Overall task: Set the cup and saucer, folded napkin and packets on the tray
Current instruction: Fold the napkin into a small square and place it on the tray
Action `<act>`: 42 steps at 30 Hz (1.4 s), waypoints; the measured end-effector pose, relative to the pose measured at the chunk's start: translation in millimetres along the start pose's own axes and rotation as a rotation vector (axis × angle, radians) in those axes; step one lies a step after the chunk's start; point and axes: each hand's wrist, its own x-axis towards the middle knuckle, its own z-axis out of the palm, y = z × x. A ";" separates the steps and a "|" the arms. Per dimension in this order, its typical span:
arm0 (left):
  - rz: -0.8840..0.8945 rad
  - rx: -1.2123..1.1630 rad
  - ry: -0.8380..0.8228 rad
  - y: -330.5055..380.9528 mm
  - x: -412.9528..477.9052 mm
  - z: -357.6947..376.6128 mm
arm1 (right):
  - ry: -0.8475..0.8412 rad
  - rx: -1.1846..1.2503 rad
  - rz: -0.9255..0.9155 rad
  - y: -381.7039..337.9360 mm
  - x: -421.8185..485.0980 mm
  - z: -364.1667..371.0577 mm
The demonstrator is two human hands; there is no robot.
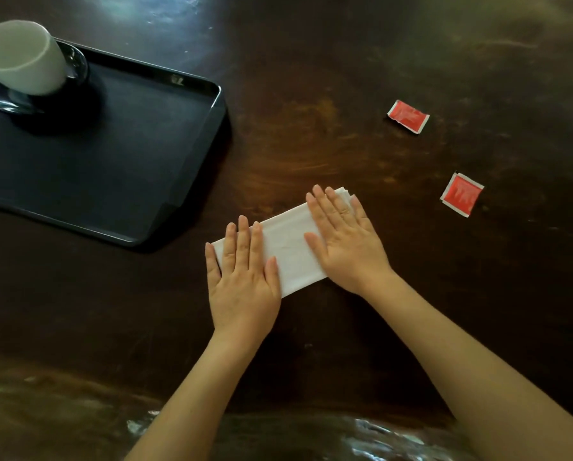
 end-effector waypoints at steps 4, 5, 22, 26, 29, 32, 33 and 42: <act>0.055 -0.049 -0.041 -9.2 0.0 -8.7 | -0.025 -0.001 0.009 5.1 -3.4 -2.6; 0.090 -0.091 -0.048 -16.8 -0.3 -14.9 | -0.029 0.003 -0.006 6.0 -2.9 -2.4; 1.295 0.223 0.020 -74.8 41.5 -70.2 | -0.049 -0.061 -0.062 12.9 0.1 0.2; 1.258 0.163 0.005 -54.2 32.3 -86.4 | -0.086 -0.043 -0.132 19.4 0.7 -10.2; 1.232 0.111 -0.065 -32.7 20.1 -90.7 | 0.093 0.136 -0.184 13.4 -24.0 -31.2; 1.172 0.019 -0.152 -15.1 9.0 -90.8 | 0.100 0.557 -0.199 -8.7 -79.1 -53.0; 1.161 -0.014 -0.175 -10.3 6.8 -91.5 | 0.071 0.621 -0.215 -16.5 -97.1 -54.8; 0.823 -0.484 -0.460 -2.9 16.8 -88.1 | 0.285 1.034 0.095 -11.3 -113.3 -26.2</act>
